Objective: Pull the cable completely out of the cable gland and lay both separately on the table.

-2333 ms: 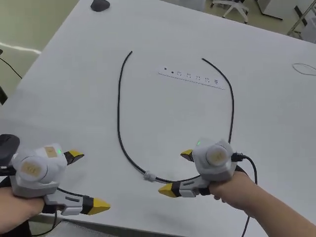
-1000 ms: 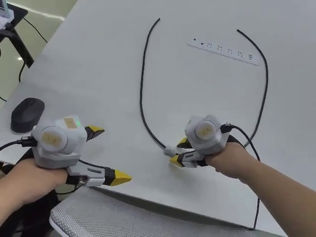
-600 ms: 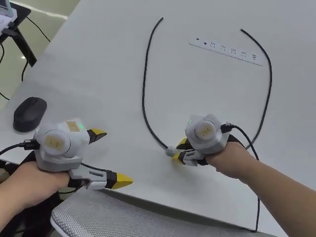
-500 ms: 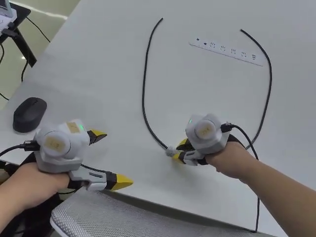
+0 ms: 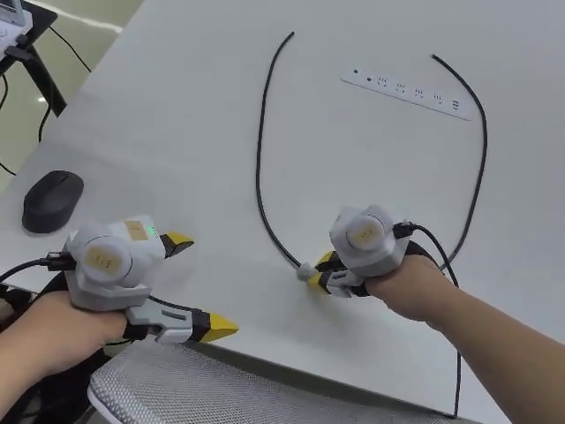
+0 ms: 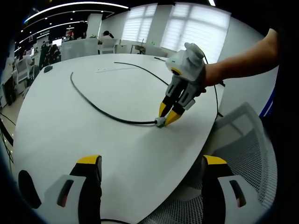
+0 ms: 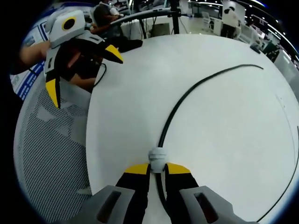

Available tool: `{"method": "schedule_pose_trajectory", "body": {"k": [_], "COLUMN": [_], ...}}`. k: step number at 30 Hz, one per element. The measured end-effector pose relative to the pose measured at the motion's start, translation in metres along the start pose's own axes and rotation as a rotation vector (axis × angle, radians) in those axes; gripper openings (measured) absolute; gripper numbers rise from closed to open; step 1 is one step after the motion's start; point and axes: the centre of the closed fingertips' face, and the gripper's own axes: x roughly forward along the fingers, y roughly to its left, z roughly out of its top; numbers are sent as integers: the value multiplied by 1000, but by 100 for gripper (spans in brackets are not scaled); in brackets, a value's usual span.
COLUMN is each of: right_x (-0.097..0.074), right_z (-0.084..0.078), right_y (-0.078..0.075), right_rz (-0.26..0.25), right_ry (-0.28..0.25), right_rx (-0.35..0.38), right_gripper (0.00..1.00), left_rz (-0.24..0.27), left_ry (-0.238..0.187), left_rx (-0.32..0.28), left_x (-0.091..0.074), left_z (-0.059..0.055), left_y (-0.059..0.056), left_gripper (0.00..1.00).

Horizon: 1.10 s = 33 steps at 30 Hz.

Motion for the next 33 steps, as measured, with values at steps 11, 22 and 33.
{"method": "schedule_pose_trajectory", "body": {"k": [11,22,33], "right_x": [-28,-63,-104], "right_z": [0,13,21], "right_y": [15,40,54], "right_rz": [7,-6,-34], "right_ry": [13,-38,-60], "right_rx": [-1,-23,-84], "right_gripper": [7,7,7], "left_rz": [-24,-124,-211], "left_ry": [-23,-53,-50], "left_rx": [45,151,236], "left_x": [2,13,23], "left_z": [21,54,79], "left_y": [-7,-35,-67], "left_gripper": [88,84,78]}}
